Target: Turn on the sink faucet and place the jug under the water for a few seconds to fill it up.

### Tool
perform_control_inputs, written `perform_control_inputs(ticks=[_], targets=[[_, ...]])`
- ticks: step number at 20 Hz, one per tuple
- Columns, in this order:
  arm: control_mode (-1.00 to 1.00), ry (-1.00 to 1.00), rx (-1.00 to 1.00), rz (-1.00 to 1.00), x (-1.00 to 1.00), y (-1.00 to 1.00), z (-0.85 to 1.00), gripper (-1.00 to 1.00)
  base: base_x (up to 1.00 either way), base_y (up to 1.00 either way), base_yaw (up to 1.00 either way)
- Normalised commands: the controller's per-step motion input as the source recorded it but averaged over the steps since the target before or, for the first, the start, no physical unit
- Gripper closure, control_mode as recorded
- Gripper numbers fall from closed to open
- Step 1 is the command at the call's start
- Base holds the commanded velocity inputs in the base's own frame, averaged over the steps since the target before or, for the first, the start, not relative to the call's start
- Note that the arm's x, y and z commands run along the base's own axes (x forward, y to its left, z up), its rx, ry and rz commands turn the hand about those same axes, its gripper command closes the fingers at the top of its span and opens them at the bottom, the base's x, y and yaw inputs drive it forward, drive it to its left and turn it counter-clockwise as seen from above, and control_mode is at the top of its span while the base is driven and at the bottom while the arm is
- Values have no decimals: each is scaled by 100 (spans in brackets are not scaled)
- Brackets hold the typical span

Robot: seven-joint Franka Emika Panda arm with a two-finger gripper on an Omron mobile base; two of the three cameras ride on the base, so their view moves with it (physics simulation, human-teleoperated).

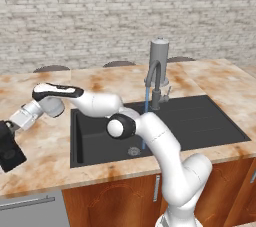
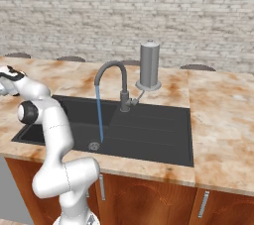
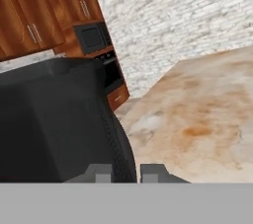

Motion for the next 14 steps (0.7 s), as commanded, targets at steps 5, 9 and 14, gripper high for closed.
perform_control_inputs(ticks=[5, 9, 14], targets=[[-100, -1, 1, -11, -56, 0, 0, 100, 0, 0, 0], [-100, -12, 4, -10, -81, -7, 0, 100, 0, 0, 0], [-100, -15, 4, -17, -78, -33, 24, 100, 0, 0, 0]])
